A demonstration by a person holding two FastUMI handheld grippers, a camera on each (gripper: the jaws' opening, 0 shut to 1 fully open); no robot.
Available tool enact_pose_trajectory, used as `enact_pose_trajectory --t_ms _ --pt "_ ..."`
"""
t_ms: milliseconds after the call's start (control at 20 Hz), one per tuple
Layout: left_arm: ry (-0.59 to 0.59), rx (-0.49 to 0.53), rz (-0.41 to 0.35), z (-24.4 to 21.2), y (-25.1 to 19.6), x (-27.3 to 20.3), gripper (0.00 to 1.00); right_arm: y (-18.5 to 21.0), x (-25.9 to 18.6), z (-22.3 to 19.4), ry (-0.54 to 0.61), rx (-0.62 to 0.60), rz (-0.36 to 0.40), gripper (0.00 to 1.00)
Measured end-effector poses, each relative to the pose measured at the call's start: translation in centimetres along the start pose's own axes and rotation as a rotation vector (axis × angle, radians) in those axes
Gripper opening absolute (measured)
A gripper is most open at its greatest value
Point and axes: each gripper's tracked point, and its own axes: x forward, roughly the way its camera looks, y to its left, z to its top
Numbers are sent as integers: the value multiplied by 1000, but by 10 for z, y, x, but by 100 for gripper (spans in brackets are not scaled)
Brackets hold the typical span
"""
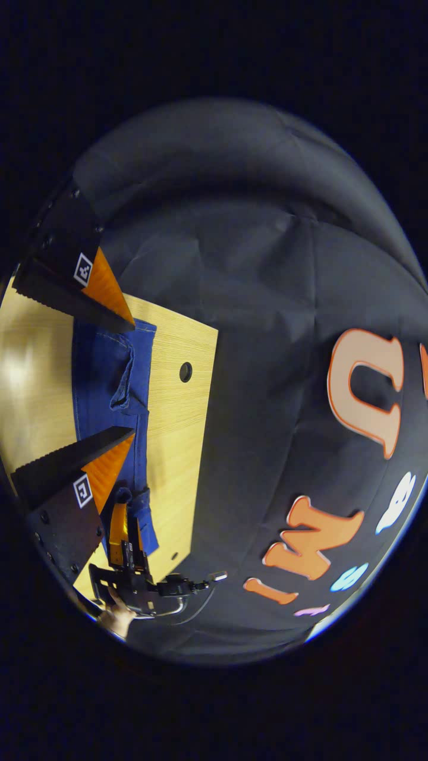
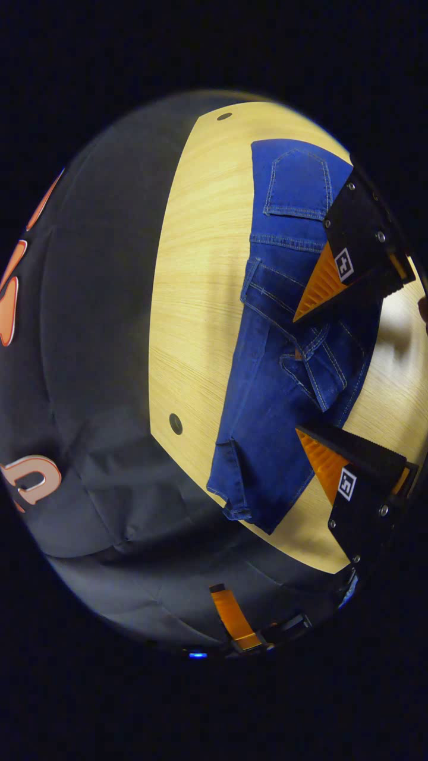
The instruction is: Grasp the waist and the cuffs of the jeans and fold them to make the two legs overlap; first hold the waist and fold one-third of the jeans toward the cuffs, then hold the cuffs and fold the remaining one-third in the same direction to finish folding.
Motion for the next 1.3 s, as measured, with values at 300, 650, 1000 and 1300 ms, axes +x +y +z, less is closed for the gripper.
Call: enact_pose_trajectory --t_ms 300,650,1000,1300 --pt "-13 -480 -25 -7 45 -20 97 -17 -43 41 -76 70 31 97" --pt "100 -827 1 -91 79 10 98 -32 -71 48 -89 204 66 98" --pt "108 -858 23 -112 96 51 98 -48 -76 40 -68 285 53 98" --pt "97 -829 -47 -97 70 99 98 -57 -82 42 -64 342 48 98"
